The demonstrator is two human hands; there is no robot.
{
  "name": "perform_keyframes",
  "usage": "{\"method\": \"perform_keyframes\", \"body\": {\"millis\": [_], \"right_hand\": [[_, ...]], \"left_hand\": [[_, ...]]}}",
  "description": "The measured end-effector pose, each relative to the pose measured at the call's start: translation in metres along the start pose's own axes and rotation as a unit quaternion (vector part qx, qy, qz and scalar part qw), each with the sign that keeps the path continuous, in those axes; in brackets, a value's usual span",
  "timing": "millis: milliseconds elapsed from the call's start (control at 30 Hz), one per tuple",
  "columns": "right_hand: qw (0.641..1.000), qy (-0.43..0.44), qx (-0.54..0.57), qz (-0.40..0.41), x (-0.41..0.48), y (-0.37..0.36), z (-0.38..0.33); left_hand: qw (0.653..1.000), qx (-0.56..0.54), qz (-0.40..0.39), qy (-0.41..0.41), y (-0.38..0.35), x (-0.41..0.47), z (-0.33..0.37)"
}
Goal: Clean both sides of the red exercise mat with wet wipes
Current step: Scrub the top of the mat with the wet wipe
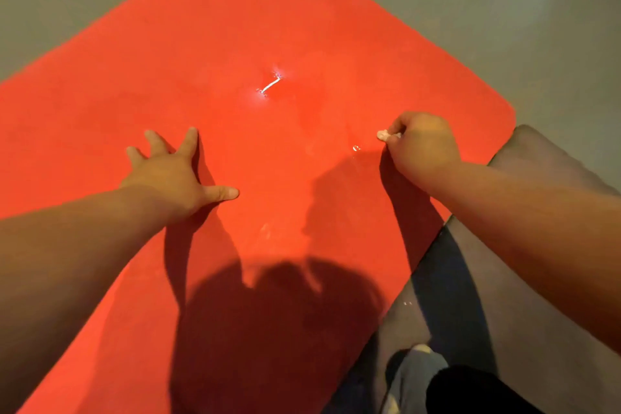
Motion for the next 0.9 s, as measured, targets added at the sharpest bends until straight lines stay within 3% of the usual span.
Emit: {"method": "perform_keyframes", "body": {"millis": [67, 167, 267, 333, 433, 533, 633, 767, 833, 900], "right_hand": [[0.999, 0.035, 0.023, -0.004, -0.018, -0.008, -0.024], [0.974, 0.205, 0.056, -0.083, -0.078, -0.030, -0.078], [0.946, 0.300, 0.026, -0.117, -0.076, -0.029, -0.080], [0.958, 0.277, -0.002, -0.071, -0.041, -0.020, -0.064], [0.987, 0.159, -0.030, 0.008, 0.013, -0.001, -0.037], [0.993, 0.110, -0.035, -0.007, 0.019, 0.000, -0.039], [0.982, 0.183, 0.005, -0.052, -0.033, -0.016, -0.073], [0.919, 0.353, 0.026, -0.176, -0.100, -0.045, -0.105], [0.919, 0.359, 0.001, -0.165, -0.077, -0.040, -0.093], [0.956, 0.283, -0.018, -0.077, -0.030, -0.019, -0.065]], "left_hand": [[1.000, -0.010, -0.009, -0.003, -0.004, 0.005, -0.002], [1.000, -0.024, -0.007, -0.003, -0.004, 0.007, -0.002], [1.000, -0.025, -0.008, -0.002, -0.007, 0.008, -0.003], [1.000, -0.030, -0.009, 0.002, -0.008, 0.008, -0.004], [0.999, -0.038, -0.010, 0.000, -0.008, 0.006, -0.003], [0.999, -0.039, -0.011, 0.006, -0.007, 0.006, -0.002], [0.999, -0.048, -0.017, 0.009, -0.007, 0.007, -0.001], [0.999, -0.040, -0.017, 0.009, -0.007, 0.006, -0.001], [0.999, -0.038, -0.019, 0.010, -0.007, 0.005, 0.000], [0.999, -0.035, -0.019, 0.010, -0.006, 0.006, 0.000]]}}
Point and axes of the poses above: each hand's wrist, its own x-axis towards the middle knuckle, its own y-axis out of the back of the hand, z = x × y, the point moved 7 cm from there along x, towards the middle knuckle, and after that the axes turned 4 degrees about -z, right-handed, at the moved point
